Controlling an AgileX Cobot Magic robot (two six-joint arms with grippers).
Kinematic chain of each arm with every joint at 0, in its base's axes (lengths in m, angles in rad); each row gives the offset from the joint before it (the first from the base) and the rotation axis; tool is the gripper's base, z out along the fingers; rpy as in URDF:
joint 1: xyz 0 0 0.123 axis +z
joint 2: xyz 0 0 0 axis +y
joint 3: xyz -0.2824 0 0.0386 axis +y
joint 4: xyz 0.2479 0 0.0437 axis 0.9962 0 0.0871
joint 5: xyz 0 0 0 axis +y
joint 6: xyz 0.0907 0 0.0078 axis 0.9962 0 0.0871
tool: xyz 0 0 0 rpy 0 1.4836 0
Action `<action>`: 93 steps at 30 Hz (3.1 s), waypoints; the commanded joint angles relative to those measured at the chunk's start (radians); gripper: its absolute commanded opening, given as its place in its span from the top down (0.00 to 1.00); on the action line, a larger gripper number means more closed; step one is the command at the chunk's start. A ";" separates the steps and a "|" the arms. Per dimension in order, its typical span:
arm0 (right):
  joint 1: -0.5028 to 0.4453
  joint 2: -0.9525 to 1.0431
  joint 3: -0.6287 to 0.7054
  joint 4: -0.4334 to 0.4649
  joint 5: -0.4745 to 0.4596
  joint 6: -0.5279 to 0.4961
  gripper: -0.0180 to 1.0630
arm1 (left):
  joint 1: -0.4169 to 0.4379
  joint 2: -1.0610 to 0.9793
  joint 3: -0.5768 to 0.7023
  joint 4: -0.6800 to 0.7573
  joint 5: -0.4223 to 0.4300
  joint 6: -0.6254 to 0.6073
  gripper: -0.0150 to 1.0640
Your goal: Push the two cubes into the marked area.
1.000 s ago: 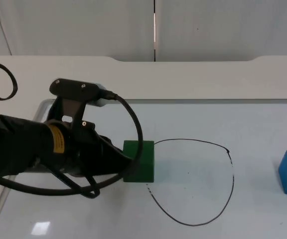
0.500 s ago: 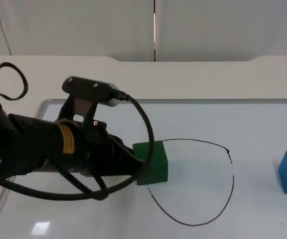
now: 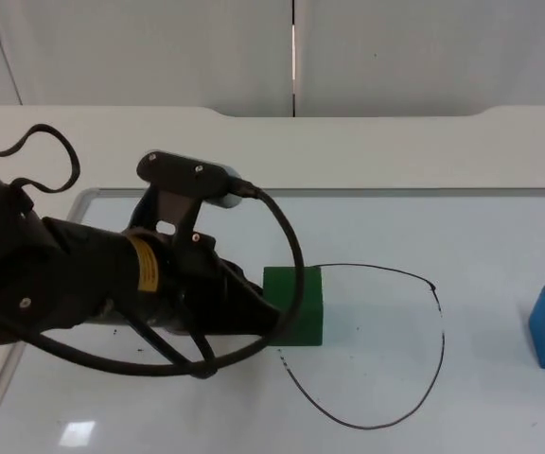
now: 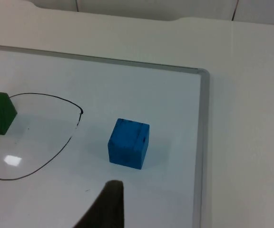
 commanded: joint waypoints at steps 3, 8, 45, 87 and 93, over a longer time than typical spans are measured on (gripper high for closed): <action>-0.007 -0.004 0.005 0.004 -0.011 -0.002 0.01 | -0.005 -0.002 -0.005 0.052 -0.045 0.001 0.99; -0.007 -0.004 0.005 0.004 -0.011 -0.002 0.01 | -0.012 -0.002 -0.005 0.084 -0.048 -0.016 0.99; -0.007 -0.004 0.005 0.004 -0.011 -0.002 0.01 | -0.077 -0.002 -0.011 0.230 -0.062 -0.054 0.99; -0.007 -0.004 0.005 0.004 -0.011 -0.002 0.01 | -0.079 0.009 -0.032 0.104 -0.018 0.075 0.99; -0.007 -0.004 0.005 0.004 -0.011 -0.002 0.01 | -0.079 0.009 -0.032 0.108 -0.021 0.049 0.99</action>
